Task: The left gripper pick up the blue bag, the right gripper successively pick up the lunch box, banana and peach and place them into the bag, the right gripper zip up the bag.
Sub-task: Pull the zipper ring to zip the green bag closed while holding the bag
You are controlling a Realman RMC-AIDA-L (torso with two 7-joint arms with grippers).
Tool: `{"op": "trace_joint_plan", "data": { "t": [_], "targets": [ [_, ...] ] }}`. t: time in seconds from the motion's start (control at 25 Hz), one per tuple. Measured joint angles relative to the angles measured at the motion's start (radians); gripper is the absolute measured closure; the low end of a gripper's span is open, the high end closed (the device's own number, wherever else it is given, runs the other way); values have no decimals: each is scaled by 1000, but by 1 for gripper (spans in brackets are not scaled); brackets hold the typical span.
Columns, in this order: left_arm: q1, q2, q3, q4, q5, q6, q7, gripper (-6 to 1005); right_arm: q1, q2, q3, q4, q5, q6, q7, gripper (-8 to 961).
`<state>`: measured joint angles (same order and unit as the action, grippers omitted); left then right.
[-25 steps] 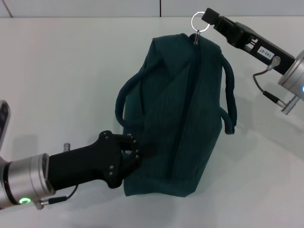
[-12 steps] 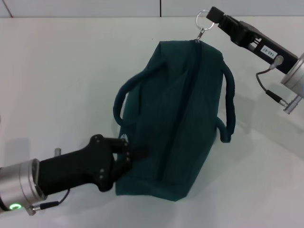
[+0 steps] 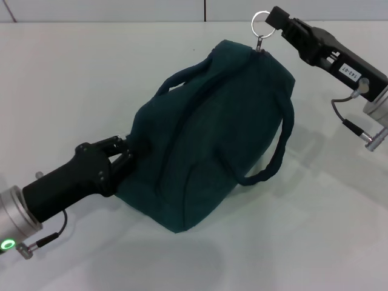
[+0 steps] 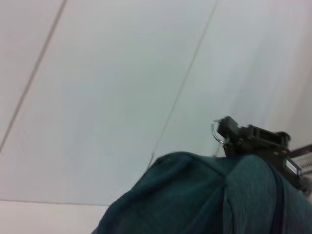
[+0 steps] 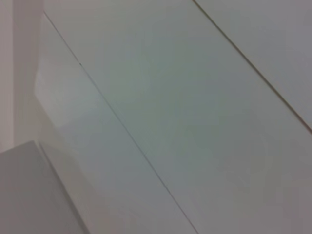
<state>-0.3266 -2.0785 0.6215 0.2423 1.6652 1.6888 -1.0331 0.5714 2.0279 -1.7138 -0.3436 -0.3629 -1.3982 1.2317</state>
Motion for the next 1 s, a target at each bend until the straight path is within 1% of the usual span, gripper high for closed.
{"op": "trace_joint_plan", "data": {
  "t": [0.12,0.36,0.48,0.56,0.68,0.8,0.84,0.88,0.96,1.0],
  "targets": [
    [6,0,-2,0,-4,5,0,891,-1,0,-1,3,0,-3,0,948],
    [20,-1,-3,30,-17,40,0,708,-1,0,3,4,-1,-5,0,948],
    [37,-3,-8,68,-57,75,-40,570,-1,0,4,3,-1,-6,0,948],
    [45,-2,-13,113,-89,89,-106,478,-2,0,5,0,4,-7,0,948],
    [43,1,-3,238,-88,99,-261,383,-3,0,5,-2,9,-9,0,948],
    [18,1,33,416,-40,111,-453,287,3,0,5,-3,11,-9,1,948],
    [5,0,59,495,-22,113,-525,289,6,0,5,-3,14,-10,1,948],
    [-4,-1,74,538,-15,113,-566,290,8,0,5,-3,16,-10,0,948],
    [-32,-2,140,704,13,107,-711,293,11,0,5,-3,23,-9,0,948],
    [-41,-3,162,758,23,99,-759,295,13,0,5,-3,24,-8,0,948]
  ]
}}
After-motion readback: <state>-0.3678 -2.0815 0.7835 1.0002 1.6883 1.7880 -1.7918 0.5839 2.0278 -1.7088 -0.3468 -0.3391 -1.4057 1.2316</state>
